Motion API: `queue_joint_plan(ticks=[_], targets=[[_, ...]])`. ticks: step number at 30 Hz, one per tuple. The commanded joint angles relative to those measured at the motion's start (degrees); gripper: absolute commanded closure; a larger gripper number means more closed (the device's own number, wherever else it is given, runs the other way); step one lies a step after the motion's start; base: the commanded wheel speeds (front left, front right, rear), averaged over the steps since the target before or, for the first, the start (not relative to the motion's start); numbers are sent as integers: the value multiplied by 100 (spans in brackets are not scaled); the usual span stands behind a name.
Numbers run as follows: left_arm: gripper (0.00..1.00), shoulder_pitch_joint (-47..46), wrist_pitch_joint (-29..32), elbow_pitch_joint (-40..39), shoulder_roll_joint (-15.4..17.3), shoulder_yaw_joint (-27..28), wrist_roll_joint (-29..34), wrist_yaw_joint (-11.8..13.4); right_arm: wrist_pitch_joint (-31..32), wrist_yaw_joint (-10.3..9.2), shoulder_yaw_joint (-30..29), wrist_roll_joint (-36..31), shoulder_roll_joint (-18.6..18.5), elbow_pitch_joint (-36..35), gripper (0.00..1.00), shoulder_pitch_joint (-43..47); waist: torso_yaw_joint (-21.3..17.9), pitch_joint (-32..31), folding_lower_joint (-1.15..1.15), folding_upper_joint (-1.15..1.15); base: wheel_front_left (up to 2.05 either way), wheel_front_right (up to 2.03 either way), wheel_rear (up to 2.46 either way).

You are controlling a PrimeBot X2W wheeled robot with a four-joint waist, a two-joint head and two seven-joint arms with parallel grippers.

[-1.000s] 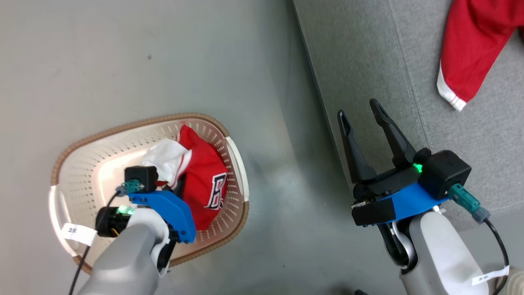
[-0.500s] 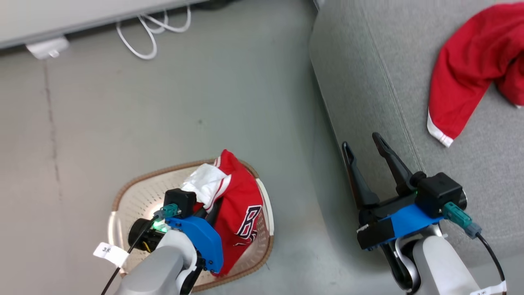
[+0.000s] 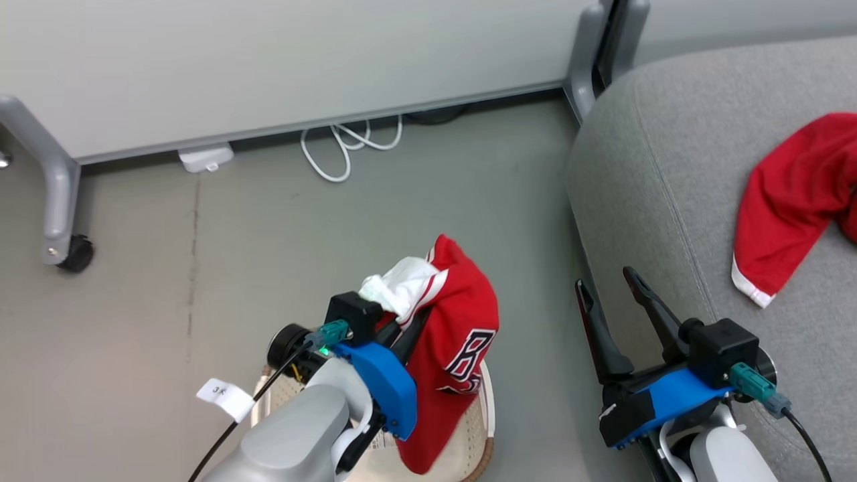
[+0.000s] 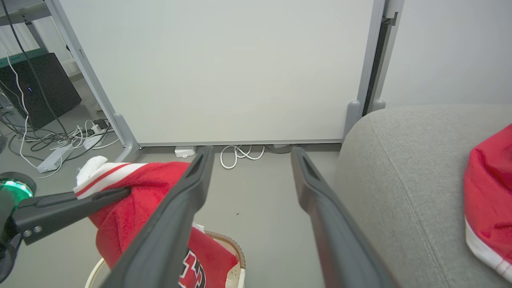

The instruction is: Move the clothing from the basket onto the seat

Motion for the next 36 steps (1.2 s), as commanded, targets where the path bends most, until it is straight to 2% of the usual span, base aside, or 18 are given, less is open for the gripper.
queue_joint_plan(ticks=[1, 14, 26, 36], targets=[[100, -127, -38, -68, 16, -22, -16, -7, 24, 3, 14, 9, -3, -42, 0, 89, 132, -173, 1, 0, 0, 0, 0], [100, -771, -45, -675, -46, -125, -10, -7, 245, 3, 176, 86, -3, -69, 0, 372, 350, -687, 1, 0, 0, 0, 0], [100, -1374, -46, -735, -180, -409, -170, -7, 339, 3, 387, 172, -3, -86, 0, 503, 349, -901, 1, 0, 0, 0, 0], [100, -1475, -47, -695, -225, -473, -300, -7, 389, 3, 443, 170, -3, -110, 0, 518, 312, -904, 1, 0, 0, 0, 0]])
